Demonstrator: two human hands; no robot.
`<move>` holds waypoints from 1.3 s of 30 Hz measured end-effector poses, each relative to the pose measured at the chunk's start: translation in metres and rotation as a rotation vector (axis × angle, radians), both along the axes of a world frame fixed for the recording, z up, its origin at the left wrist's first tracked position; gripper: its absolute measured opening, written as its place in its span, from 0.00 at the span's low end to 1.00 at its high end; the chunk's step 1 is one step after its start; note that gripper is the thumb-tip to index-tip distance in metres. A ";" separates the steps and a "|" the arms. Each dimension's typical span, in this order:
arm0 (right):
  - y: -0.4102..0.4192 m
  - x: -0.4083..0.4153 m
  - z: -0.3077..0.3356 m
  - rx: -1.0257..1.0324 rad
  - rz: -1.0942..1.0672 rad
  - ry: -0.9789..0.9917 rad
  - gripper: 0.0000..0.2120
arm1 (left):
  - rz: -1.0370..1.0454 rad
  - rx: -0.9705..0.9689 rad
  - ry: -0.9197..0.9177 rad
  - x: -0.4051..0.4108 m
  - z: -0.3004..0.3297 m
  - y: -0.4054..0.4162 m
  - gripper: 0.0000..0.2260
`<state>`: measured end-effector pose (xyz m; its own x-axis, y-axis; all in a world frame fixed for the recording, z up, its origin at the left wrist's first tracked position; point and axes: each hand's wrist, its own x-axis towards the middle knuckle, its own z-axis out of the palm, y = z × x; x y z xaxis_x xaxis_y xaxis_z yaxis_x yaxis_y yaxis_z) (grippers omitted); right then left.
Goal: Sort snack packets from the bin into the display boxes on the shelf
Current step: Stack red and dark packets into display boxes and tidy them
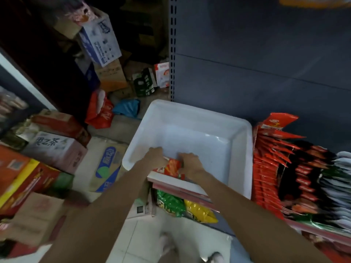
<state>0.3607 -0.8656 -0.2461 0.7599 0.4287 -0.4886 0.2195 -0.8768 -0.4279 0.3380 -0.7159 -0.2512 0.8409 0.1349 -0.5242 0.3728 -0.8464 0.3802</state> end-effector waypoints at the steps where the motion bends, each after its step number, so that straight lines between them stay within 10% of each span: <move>1: 0.002 0.002 -0.001 -0.008 -0.022 -0.007 0.19 | 0.021 -0.017 -0.020 0.001 -0.002 0.001 0.18; 5: -0.012 0.015 0.010 0.210 -0.147 -0.032 0.08 | 0.190 -0.046 -0.134 0.006 0.007 0.001 0.36; 7: -0.030 0.022 0.022 0.331 -0.247 -0.112 0.17 | 0.335 -0.208 -0.242 0.011 0.020 -0.002 0.41; 14: -0.088 0.025 0.086 0.437 -0.390 -0.367 0.11 | 0.282 -0.759 -0.589 0.036 0.086 -0.050 0.14; 22: -0.172 0.036 0.139 0.377 -0.526 -0.861 0.08 | 0.103 -0.610 -0.964 0.056 0.148 -0.151 0.12; 33: -0.242 0.035 0.137 0.393 -0.438 -0.679 0.14 | -0.409 -0.171 -0.813 0.076 0.138 -0.221 0.06; 39: -0.253 0.049 0.132 0.109 -0.328 -0.617 0.06 | -0.334 -0.295 -0.745 0.072 0.129 -0.226 0.13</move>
